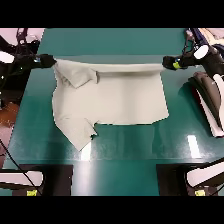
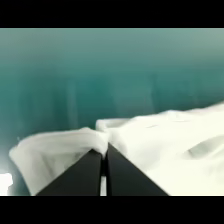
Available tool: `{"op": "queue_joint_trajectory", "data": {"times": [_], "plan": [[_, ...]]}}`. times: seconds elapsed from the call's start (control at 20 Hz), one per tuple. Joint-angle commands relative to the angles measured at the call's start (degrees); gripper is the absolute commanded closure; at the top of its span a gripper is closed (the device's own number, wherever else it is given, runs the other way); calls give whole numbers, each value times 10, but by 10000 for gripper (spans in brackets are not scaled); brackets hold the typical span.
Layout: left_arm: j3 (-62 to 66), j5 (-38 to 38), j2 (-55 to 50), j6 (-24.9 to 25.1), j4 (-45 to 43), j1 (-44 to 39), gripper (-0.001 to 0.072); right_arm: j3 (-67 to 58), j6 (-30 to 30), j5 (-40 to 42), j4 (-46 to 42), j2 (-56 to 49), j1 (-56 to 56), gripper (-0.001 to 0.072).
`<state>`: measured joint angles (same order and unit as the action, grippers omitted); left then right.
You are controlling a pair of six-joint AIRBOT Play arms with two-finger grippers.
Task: Fold the shirts.
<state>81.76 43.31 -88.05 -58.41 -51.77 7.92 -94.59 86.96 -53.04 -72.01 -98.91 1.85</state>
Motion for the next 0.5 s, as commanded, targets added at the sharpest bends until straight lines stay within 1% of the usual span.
{"op": "queue_joint_trajectory", "data": {"times": [0.0, 0.15, 0.3, 0.4, 0.45], "plan": [[0, 106, -2, 3, -101, 0, 684, -4, 0, -82, -32, -20, -5, 695], [-3, 169, -4, 3, -128, 0, 684, -3, 0, -110, -31, -25, -7, 694], [-14, 193, -5, 1, -129, 0, 683, -3, 0, -129, -29, -25, -7, 692], [-14, 206, -5, -17, -132, 0, 680, -4, 0, -149, -26, -25, -7, 684], [-14, 208, -5, -37, -140, 0, 442, -4, 0, -162, -25, -25, -7, 562]]}}
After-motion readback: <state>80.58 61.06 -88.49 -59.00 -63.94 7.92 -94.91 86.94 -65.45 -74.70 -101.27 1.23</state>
